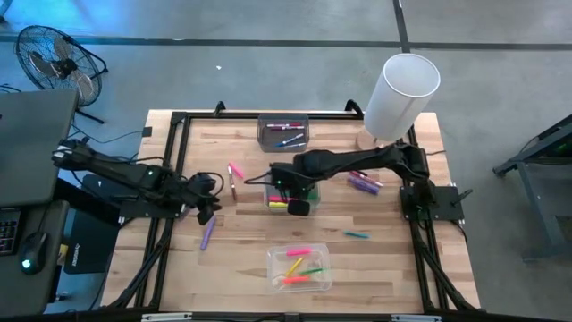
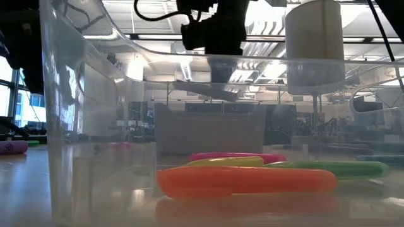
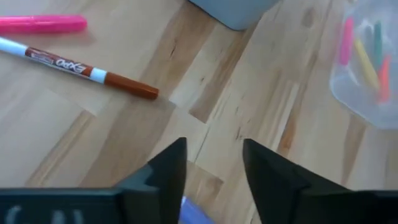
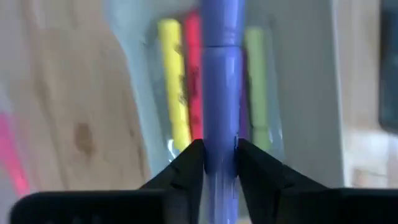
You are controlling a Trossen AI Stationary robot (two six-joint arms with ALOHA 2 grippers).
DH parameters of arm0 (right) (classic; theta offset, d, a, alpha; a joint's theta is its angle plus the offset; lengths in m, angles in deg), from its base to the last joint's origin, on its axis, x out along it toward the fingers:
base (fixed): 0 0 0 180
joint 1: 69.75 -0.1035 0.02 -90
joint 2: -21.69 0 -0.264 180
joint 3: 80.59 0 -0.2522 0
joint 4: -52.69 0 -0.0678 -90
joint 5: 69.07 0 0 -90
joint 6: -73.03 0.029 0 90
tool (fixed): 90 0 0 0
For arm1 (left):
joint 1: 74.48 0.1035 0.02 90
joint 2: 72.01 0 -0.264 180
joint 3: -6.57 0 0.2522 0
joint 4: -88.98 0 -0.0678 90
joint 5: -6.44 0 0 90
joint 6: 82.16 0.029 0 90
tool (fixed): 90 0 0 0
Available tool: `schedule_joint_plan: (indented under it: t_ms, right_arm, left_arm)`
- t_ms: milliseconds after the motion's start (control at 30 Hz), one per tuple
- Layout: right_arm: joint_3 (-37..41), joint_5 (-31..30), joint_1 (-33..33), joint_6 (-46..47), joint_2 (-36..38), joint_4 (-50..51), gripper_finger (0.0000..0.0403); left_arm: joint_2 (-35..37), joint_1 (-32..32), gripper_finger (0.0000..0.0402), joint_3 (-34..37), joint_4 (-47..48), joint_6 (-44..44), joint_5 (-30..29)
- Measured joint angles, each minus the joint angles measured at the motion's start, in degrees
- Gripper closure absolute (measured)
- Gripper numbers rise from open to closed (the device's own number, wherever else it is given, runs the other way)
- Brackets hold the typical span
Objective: Pick & Place Markers
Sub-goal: Put the purple highlighter pen into the gray bin, then put the pink pen into the transparent bin
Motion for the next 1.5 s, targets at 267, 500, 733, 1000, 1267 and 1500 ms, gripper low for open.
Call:
schedule_joint_plan:
  t_ms: [267, 500, 733, 1000, 1267, 1500]
  right_arm:
    - [0.81, 4.05, 2.80, -3.39, 2.24, -2.93, 0.0276]
    - [18.58, 6.29, 3.82, -0.58, 13.51, -12.58, 0.0340]
    - [40.46, 8.04, 2.09, 13.00, 32.61, -22.07, 0.0393]
    - [55.97, 0.23, -3.02, 26.69, 51.85, -28.03, 0.0398]
    - [63.78, -2.44, -5.23, 32.86, 62.43, -28.01, 0.0401]
    - [65.22, -2.42, -5.21, 30.85, 64.12, -27.53, 0.0400]
  left_arm:
    - [-7.72, 14.19, 0.0196, -4.65, -0.76, 7.60, 7.35]
    - [-20.86, 26.68, 0.0201, -16.03, 1.77, 32.02, 11.14]
    - [-36.75, 34.72, 0.0204, -25.91, 11.67, 61.67, 10.05]
    - [-53.32, 39.36, 0.0204, -33.80, 14.32, 78.32, 5.03]
    - [-61.04, 39.17, 0.0204, -35.67, 14.76, 85.62, 1.20]
    - [-63.28, 39.17, 0.0204, -35.67, 13.49, 84.91, 1.81]
